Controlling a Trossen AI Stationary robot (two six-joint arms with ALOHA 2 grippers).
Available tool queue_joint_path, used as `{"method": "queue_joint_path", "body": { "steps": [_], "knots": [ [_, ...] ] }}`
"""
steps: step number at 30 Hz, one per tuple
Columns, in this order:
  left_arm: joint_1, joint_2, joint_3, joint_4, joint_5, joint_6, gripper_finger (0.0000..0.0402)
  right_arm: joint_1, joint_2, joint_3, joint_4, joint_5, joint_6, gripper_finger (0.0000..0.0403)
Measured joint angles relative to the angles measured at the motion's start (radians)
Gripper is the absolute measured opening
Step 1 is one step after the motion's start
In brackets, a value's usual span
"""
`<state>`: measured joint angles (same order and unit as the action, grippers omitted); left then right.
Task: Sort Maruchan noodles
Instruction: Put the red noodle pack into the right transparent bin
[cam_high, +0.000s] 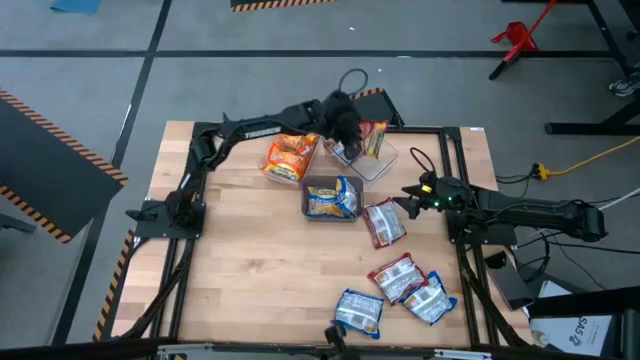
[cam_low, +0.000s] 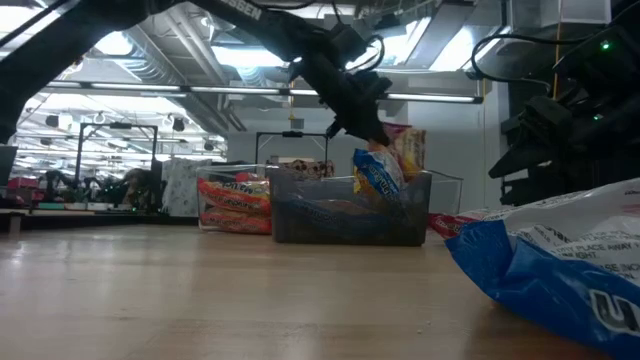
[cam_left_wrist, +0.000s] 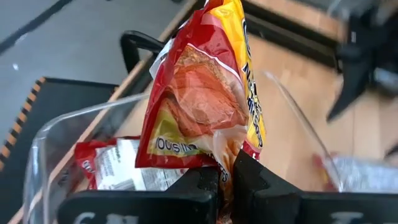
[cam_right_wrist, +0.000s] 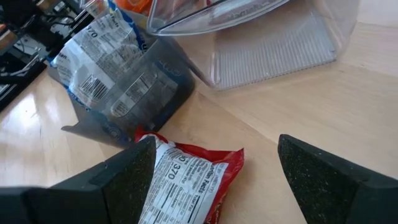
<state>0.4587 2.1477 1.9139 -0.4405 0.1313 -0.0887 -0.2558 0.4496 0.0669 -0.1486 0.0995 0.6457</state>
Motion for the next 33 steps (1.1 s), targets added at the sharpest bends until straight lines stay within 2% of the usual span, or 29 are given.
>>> {"method": "queue_joint_path", "body": {
  "steps": [10,25,33],
  "knots": [
    [-0.066,0.018,0.001,-0.047,-0.009,0.202,0.0005,0.000,0.000,0.000,0.001,0.024,0.005,0.0324],
    [-0.021,0.089,0.000,-0.039,0.151,0.198,0.0005,0.000,0.000,0.000,0.001,0.023,0.034,0.0324],
    [-0.018,0.101,0.000,-0.019,0.170,0.230,0.0016,0.000,0.000,0.000,0.001,0.022,0.034,0.0324]
  ]
}}
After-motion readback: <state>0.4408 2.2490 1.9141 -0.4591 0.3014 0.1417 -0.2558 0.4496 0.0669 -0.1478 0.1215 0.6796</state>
